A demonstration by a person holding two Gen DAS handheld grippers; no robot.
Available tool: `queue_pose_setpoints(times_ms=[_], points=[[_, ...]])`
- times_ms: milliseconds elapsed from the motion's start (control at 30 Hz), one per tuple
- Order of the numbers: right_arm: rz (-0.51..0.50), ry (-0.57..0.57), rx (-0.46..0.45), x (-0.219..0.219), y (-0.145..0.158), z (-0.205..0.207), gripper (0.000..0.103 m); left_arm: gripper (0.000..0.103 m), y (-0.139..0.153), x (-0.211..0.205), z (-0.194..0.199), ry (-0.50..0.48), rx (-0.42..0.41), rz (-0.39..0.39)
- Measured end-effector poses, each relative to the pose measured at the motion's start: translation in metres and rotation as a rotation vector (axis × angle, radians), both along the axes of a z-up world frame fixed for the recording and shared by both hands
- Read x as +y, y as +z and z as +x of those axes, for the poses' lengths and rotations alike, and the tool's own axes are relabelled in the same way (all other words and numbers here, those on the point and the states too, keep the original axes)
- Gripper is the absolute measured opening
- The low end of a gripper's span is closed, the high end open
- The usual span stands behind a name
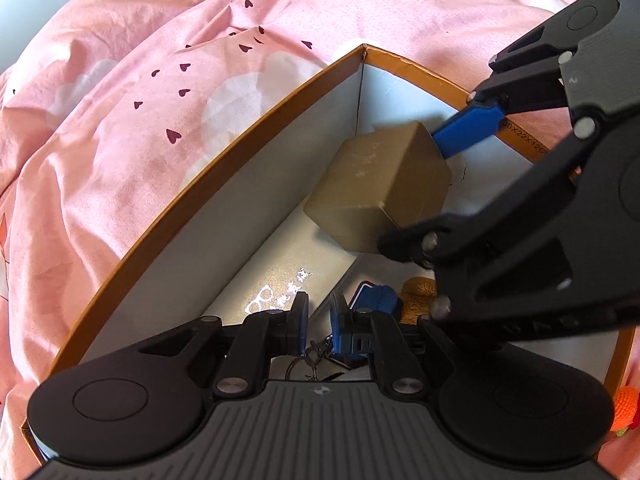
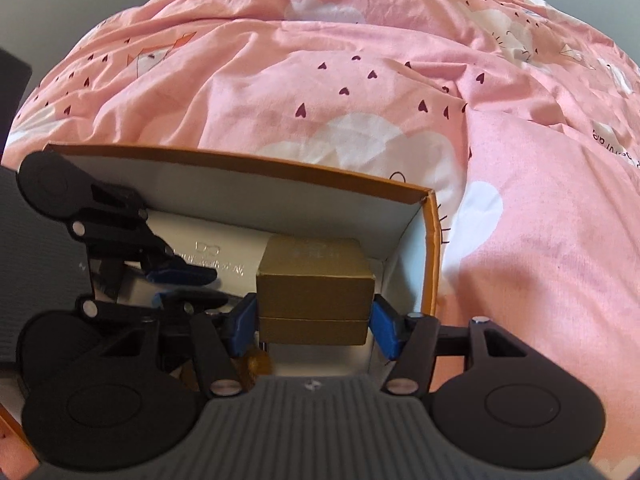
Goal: Organize objects
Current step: 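Lower the gold cube box into the box corner with the right tool, then open the right tool to release the gold cube box in the box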
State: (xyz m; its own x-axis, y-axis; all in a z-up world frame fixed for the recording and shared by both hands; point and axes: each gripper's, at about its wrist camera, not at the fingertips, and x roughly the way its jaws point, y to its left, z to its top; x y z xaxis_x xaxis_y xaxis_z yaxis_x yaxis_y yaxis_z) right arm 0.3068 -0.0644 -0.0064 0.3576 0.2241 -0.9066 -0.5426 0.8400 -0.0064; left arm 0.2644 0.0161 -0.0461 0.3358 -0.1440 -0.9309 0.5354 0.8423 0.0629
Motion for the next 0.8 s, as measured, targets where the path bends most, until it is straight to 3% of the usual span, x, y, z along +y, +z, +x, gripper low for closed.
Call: queue_pose_setpoints(times_ms=[133,400,667,800], points=[[-0.024,0.023,0.044,0.0,0.0,0.0,0.063,0.014,-0.001,-0.004,-0.004,-0.023,-0.018,0.025],[-0.025,0.006,0.102,0.0,0.002,0.009,0.064,0.014,-0.001,-0.002,-0.006,-0.022,-0.028,-0.015],[-0.049,0.01,0.101,0.002,0.006,0.012,0.066,0.014,0.0,0.002,-0.007,-0.042,-0.037,-0.016],[-0.049,0.023,0.089,0.0,0.01,0.01,0.058,0.014,0.003,0.004,-0.007,-0.038,-0.042,-0.031]])
